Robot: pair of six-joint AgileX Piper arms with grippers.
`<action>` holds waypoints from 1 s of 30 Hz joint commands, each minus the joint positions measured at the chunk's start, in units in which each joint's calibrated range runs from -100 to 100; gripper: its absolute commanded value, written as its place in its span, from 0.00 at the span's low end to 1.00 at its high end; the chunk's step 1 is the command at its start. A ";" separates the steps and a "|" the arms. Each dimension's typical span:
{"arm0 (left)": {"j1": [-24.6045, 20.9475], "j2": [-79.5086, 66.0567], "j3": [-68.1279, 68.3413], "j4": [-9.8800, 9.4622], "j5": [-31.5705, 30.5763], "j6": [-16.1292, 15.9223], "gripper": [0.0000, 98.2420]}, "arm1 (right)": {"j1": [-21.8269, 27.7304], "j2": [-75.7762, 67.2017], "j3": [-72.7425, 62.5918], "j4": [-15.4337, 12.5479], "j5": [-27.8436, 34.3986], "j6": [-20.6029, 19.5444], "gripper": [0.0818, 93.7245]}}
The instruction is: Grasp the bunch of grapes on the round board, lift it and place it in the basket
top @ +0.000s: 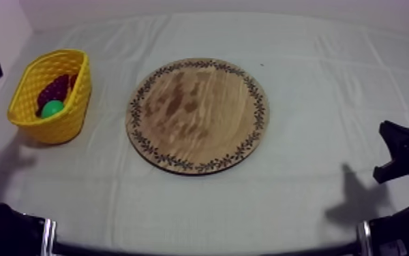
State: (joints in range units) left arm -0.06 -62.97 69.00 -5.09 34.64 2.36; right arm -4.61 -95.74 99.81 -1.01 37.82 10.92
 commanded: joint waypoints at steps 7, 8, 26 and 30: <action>-0.66 -25.08 17.99 1.12 1.63 -2.87 0.00 | 0.02 -0.01 -0.03 0.01 0.00 -0.01 0.00; -0.72 -26.49 19.18 1.25 1.69 -3.03 0.00 | 0.02 -0.01 -0.03 0.01 0.00 -0.01 0.00; -0.65 -36.71 30.46 2.50 -0.84 -3.49 0.00 | 0.02 -0.01 -0.03 0.01 0.00 -0.01 0.00; -0.58 -36.76 30.79 2.76 -1.83 -3.24 0.00 | 0.02 -0.01 -0.03 0.01 0.00 -0.01 0.00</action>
State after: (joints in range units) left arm -0.65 -99.73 99.78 -2.31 32.70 -0.97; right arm -4.61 -95.74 99.81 -1.01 37.82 10.92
